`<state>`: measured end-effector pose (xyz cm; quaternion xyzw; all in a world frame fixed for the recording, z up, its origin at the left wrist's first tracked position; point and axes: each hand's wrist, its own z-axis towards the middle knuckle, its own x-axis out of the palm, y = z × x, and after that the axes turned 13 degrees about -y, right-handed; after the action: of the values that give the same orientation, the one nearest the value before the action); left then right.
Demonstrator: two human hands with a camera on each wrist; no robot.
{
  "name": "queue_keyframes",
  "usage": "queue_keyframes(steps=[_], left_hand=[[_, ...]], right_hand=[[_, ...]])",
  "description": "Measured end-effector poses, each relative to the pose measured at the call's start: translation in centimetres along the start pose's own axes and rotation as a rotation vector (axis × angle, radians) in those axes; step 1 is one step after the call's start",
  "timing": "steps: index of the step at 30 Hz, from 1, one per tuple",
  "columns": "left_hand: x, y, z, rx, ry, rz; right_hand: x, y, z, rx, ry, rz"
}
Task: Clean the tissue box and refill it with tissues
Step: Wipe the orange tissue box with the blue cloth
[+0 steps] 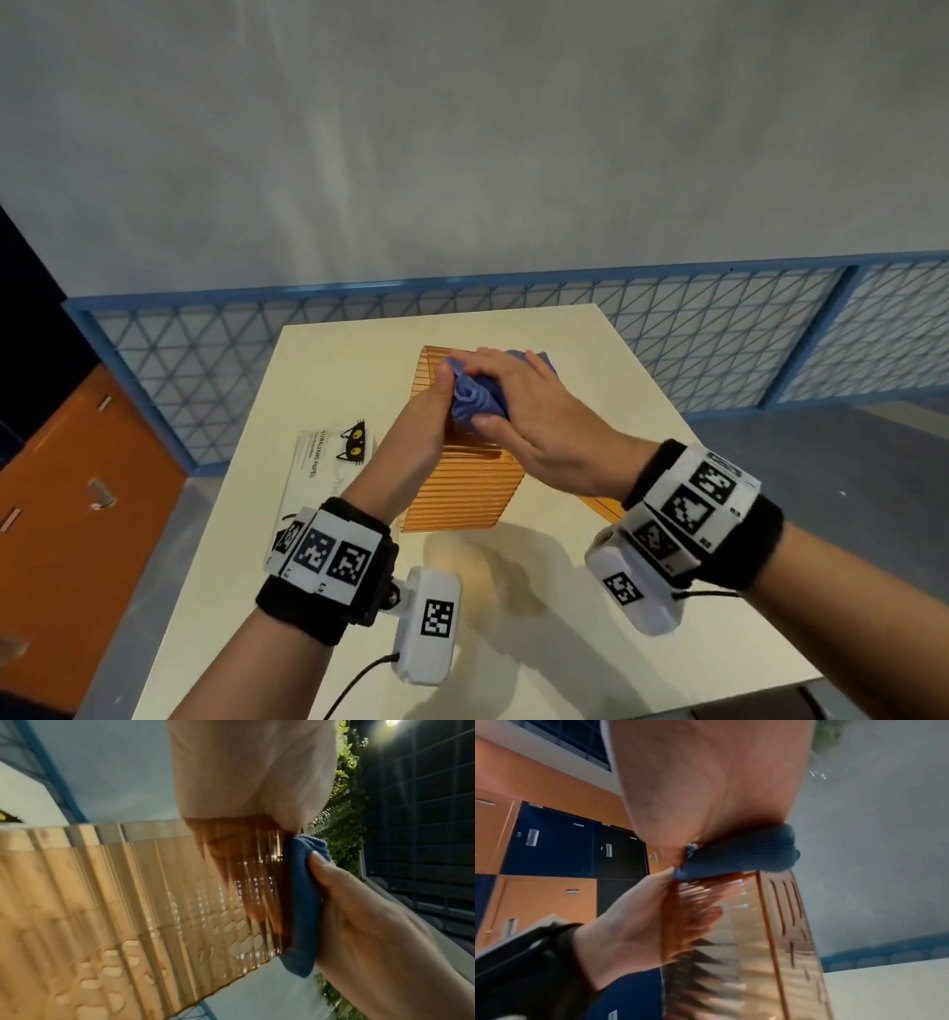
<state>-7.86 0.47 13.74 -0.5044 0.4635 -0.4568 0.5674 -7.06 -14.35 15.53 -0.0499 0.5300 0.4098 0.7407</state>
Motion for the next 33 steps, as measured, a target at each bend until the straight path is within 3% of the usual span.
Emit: queue_keyframes(steps=[2,4,7,13,15,17,19,21,22,24,27,29,33], left_hand=[[-0.4,-0.3,-0.2,0.028,0.025,0.043],[-0.5,-0.4,-0.8,0.072,0.094,0.090],[-0.4,-0.7,-1.4,0.082,0.167,0.055],[-1.0,-0.4,-1.9,0.064,0.132,0.051],[-1.1,-0.6,-2.2,0.071,0.151,0.044],[-1.0,-0.9,-2.4,0.091,0.186,0.042],[-0.7,-1.5,-2.5,0.110,0.205,0.042],[-0.4,-1.9,-2.4,0.123,0.151,0.002],[-0.3,-1.9,-2.3,0.088,0.101,-0.052],[-0.3,-1.9,-2.1,-0.110,0.055,-0.255],[-0.9,-1.1,-1.8,-0.432,0.113,-0.505],[-1.1,-0.2,-1.5,-0.599,0.137,-0.633],[-1.5,1.6,-1.1,-0.691,0.016,-0.553]], right_hand=[[-0.4,0.1,0.7,0.023,0.022,0.073],[-1.5,-0.4,2.7,0.144,0.067,0.140],[-2.7,-1.2,5.0,0.217,0.132,0.101],[-2.2,0.3,0.8,-0.080,0.118,-0.018],[-2.5,-0.5,0.8,-0.114,0.120,0.036],[-3.1,-1.9,1.7,-0.044,0.065,0.114],[-3.9,-2.5,2.5,0.150,0.009,0.288],[-4.0,-2.4,2.6,0.241,-0.060,0.404],[-3.7,-2.2,2.2,0.218,-0.098,0.382],[-2.8,-1.9,1.1,0.107,-0.139,0.293],[-0.7,-1.5,-1.3,-0.047,-0.104,0.107],[0.9,-1.3,-2.8,-0.231,-0.100,-0.043],[3.9,-0.5,-4.4,-0.538,-0.086,-0.178]])
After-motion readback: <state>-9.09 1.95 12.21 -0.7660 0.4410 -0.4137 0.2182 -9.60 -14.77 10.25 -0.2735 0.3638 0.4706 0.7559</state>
